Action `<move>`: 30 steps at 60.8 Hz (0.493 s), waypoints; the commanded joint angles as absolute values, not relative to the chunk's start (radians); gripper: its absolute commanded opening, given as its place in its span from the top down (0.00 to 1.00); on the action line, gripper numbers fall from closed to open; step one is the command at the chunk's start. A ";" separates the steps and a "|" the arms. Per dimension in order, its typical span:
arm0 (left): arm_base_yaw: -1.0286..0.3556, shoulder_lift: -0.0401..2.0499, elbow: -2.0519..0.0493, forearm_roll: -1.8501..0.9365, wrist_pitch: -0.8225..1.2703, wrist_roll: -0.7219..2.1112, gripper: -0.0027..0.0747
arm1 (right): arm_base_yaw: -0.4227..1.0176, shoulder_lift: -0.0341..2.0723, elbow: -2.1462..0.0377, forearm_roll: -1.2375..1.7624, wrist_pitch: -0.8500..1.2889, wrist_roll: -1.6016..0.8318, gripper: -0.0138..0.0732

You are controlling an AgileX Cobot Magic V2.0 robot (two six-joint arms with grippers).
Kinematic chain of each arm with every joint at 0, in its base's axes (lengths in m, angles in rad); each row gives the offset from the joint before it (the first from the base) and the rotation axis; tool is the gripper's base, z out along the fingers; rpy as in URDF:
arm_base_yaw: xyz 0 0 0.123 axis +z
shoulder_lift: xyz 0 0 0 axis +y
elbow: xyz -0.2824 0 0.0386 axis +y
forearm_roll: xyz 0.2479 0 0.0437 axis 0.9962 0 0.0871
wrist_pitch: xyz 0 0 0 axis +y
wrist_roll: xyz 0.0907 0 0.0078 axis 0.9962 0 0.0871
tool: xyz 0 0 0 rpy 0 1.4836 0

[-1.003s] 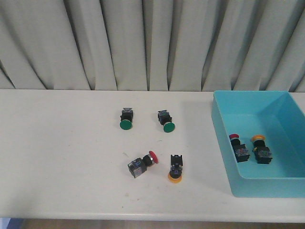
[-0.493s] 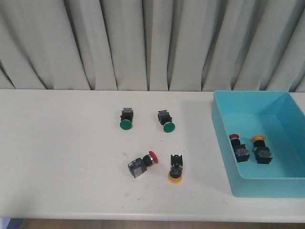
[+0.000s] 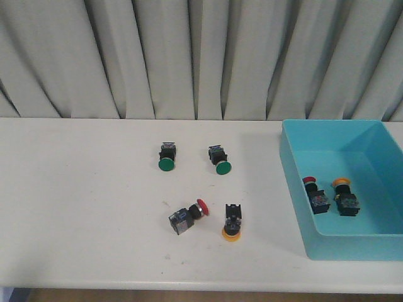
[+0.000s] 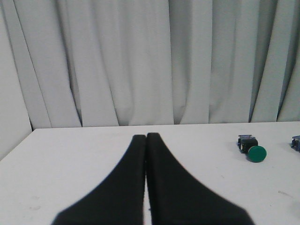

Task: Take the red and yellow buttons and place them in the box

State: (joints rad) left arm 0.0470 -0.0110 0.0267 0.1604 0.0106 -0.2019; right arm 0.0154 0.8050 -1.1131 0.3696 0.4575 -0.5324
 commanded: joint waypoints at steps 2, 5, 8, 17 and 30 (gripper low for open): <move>0.050 -0.026 0.073 0.151 -0.057 -0.207 0.97 | 0.015 0.804 -1.138 0.375 0.387 -0.534 0.84; 0.050 -0.026 0.073 0.151 -0.057 -0.207 0.97 | 0.015 0.804 -1.138 0.375 0.387 -0.534 0.84; 0.050 -0.026 0.073 0.151 -0.057 -0.207 0.97 | 0.015 0.804 -1.138 0.375 0.387 -0.534 0.84; 0.050 -0.026 0.073 0.151 -0.057 -0.207 0.97 | 0.015 0.804 -1.138 0.375 0.387 -0.534 0.84; 0.050 -0.026 0.073 0.151 -0.057 -0.207 0.97 | 0.015 0.804 -1.135 0.188 0.384 -0.450 0.84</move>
